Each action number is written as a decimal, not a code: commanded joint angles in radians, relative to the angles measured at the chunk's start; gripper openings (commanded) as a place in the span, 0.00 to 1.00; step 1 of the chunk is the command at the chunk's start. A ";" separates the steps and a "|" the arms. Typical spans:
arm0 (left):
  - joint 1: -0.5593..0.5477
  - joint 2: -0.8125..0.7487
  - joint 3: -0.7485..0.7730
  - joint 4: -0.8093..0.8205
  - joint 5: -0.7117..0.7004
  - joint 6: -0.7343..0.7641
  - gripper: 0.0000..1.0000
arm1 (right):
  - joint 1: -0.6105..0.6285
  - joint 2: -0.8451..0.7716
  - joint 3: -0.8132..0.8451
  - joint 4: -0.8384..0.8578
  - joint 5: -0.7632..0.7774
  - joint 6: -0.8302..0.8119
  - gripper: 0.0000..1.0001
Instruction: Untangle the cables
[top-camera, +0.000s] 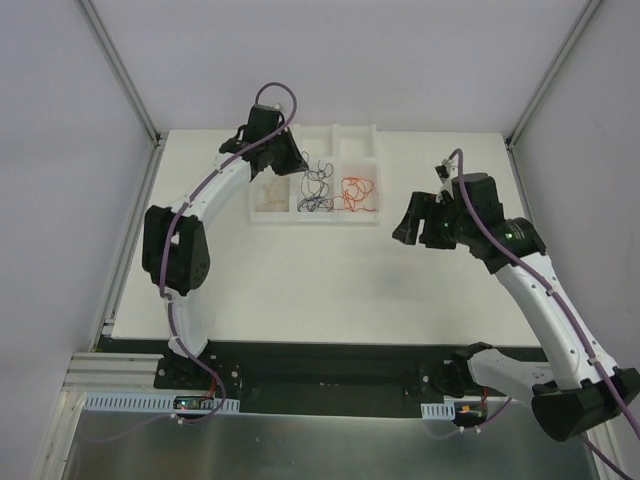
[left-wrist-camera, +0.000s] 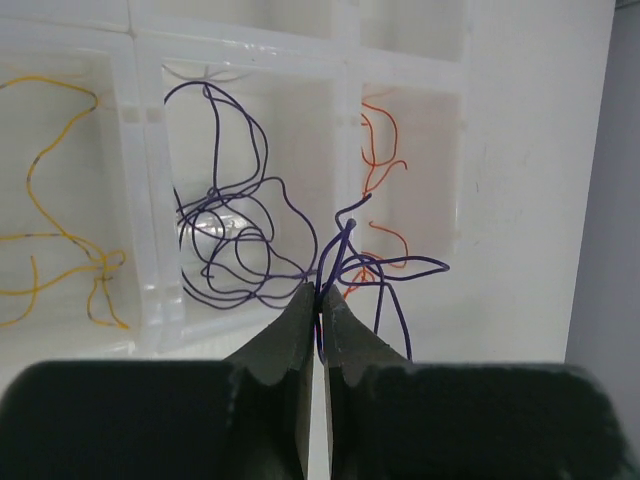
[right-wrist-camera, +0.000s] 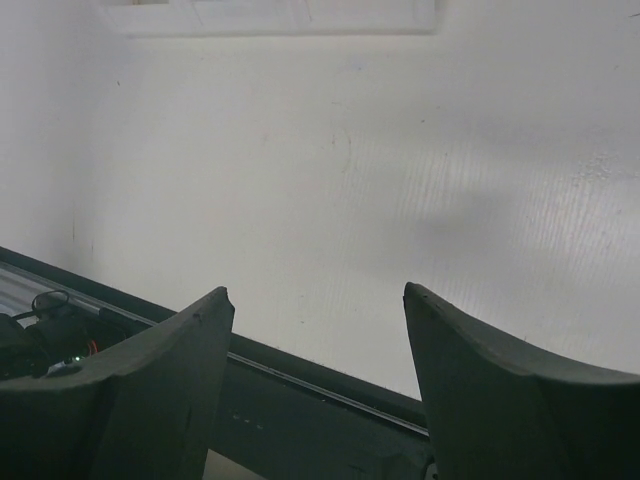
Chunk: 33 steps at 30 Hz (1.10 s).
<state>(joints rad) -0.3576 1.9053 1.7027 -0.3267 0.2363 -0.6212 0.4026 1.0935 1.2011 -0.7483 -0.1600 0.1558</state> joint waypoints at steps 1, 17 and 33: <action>0.017 0.104 0.119 -0.011 0.040 -0.052 0.07 | -0.028 -0.084 0.018 -0.082 0.048 -0.013 0.72; 0.003 -0.222 -0.236 -0.018 0.070 0.087 0.55 | -0.082 -0.007 0.031 -0.039 -0.056 -0.056 0.72; -0.086 -0.656 -0.465 0.198 0.081 0.032 0.63 | -0.084 -0.259 -0.061 0.104 0.224 -0.033 0.96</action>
<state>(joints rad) -0.4377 1.3815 1.1915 -0.2340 0.3355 -0.5999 0.3244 0.9138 1.1305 -0.6949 -0.0635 0.0967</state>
